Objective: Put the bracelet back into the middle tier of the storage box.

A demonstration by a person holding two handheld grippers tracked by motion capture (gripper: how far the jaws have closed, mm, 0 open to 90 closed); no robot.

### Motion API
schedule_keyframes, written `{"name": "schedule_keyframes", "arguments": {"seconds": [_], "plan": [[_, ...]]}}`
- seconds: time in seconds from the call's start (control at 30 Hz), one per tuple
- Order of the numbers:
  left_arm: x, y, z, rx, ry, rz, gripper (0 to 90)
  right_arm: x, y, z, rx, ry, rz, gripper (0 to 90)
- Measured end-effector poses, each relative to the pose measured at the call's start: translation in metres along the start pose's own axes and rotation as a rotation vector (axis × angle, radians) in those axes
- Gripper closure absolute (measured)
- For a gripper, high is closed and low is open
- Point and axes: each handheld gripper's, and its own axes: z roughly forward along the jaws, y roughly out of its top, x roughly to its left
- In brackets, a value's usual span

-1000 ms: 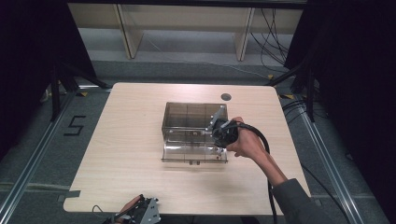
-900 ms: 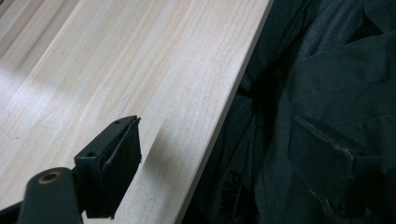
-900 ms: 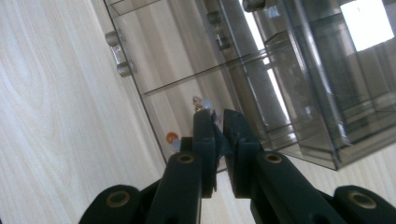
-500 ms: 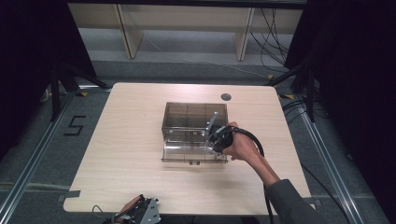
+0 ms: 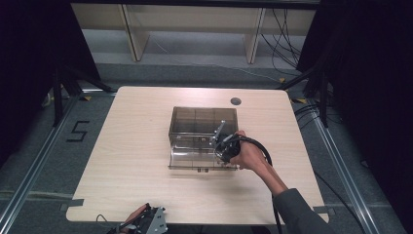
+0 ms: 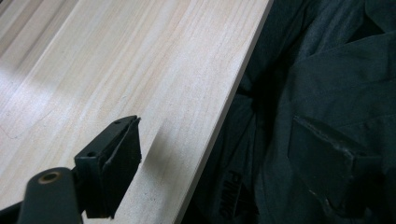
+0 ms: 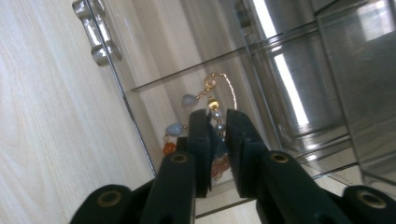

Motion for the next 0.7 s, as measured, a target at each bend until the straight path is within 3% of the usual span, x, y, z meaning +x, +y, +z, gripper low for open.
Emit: {"name": "schedule_keyframes", "arguments": {"seconds": [0.07,0.1,0.13,0.33,0.4,0.57,0.6,0.63,0.7], "plan": [[0.000,0.000,0.000,0.006,0.003,0.007,17.2,-0.001,-0.001,-0.002,-0.020,-0.005,-0.005,77.0],[0.000,0.000,0.000,0.006,0.003,0.009,17.2,-0.003,-0.001,-0.001,-0.039,-0.003,-0.044,76.1],[0.000,0.000,0.000,0.004,0.001,0.006,17.2,0.000,-0.001,-0.005,-0.030,0.000,-0.010,74.8],[0.001,0.000,0.001,0.003,0.002,0.001,17.2,-0.002,-0.001,-0.019,-0.074,-0.020,0.010,63.9],[0.000,0.000,0.000,0.007,0.001,0.004,17.2,-0.002,-0.003,-0.023,-0.121,-0.051,0.024,60.0],[0.000,0.000,0.000,0.007,0.003,0.004,17.2,-0.003,-0.009,-0.027,-0.137,-0.068,0.063,49.4],[0.000,0.000,0.000,0.005,0.003,0.008,17.2,-0.002,-0.010,-0.028,-0.136,-0.076,0.090,47.2],[0.000,0.000,0.000,0.006,0.003,0.008,17.2,-0.003,-0.011,-0.029,-0.146,-0.073,0.072,46.5],[0.001,0.000,0.000,0.007,0.003,0.009,17.2,-0.003,-0.014,-0.030,-0.160,-0.070,0.093,44.0]]}}
